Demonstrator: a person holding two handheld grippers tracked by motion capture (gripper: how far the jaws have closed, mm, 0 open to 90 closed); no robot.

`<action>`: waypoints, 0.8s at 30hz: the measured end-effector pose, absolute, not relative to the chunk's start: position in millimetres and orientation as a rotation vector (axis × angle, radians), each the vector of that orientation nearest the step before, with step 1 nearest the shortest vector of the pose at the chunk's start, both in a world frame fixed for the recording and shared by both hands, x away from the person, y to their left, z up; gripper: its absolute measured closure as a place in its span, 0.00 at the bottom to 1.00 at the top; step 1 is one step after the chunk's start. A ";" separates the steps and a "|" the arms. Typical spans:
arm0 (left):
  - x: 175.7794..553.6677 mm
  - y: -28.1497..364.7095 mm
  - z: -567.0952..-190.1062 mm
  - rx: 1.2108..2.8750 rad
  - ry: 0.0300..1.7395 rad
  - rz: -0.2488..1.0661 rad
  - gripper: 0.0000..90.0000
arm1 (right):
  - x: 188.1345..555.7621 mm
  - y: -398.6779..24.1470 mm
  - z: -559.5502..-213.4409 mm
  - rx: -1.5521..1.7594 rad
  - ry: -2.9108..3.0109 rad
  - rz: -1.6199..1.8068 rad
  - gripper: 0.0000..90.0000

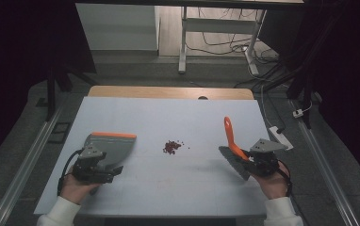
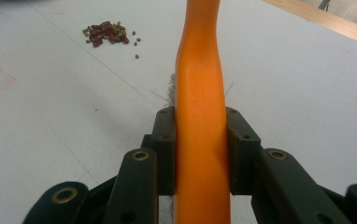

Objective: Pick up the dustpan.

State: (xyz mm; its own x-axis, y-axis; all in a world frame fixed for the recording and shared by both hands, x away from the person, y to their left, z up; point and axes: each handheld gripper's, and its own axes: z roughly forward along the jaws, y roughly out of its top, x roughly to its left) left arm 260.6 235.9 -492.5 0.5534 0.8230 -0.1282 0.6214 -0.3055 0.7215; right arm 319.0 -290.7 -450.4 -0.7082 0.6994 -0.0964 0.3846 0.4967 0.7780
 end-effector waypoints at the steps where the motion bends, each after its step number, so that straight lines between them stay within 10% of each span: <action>1: 260.6 235.9 -492.5 2.038 1.159 0.342 0.15 | 319.0 -290.6 -450.4 0.900 2.342 1.068 0.77; 24: 260.4 221.4 -471.8 2.062 1.150 0.326 0.17 | 317.6 -300.8 -444.1 0.921 2.300 1.115 0.77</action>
